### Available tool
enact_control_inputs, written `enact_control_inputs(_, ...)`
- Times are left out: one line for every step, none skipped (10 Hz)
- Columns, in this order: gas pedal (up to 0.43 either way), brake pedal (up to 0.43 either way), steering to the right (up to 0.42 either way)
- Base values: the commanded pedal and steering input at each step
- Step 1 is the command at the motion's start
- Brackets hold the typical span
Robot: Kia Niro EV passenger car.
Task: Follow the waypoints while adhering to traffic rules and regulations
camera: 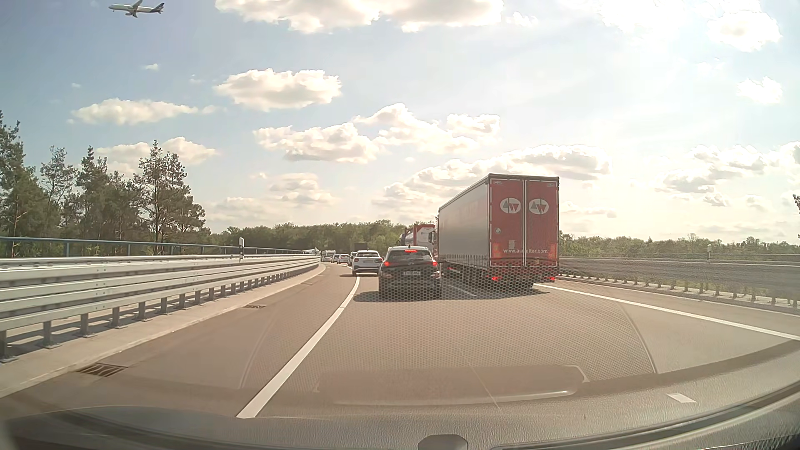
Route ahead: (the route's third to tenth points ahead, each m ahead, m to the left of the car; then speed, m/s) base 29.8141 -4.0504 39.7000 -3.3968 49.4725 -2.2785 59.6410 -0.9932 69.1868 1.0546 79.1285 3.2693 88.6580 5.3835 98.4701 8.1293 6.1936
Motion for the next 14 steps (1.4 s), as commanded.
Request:
enact_control_inputs(0.028,0.000,-0.001)
enact_control_inputs(0.039,0.000,-0.003)
enact_control_inputs(0.039,0.000,-0.005)
enact_control_inputs(0.039,0.000,-0.006)
enact_control_inputs(0.039,0.000,-0.009)
enact_control_inputs(0.039,0.000,-0.011)
enact_control_inputs(0.039,0.000,-0.013)
enact_control_inputs(0.047,0.000,-0.014)
enact_control_inputs(0.059,0.000,-0.014)
enact_control_inputs(0.079,0.000,-0.014)
enact_control_inputs(0.079,0.000,-0.014)
enact_control_inputs(0.079,0.000,-0.014)
enact_control_inputs(0.079,0.000,-0.014)
enact_control_inputs(0.079,0.000,-0.013)
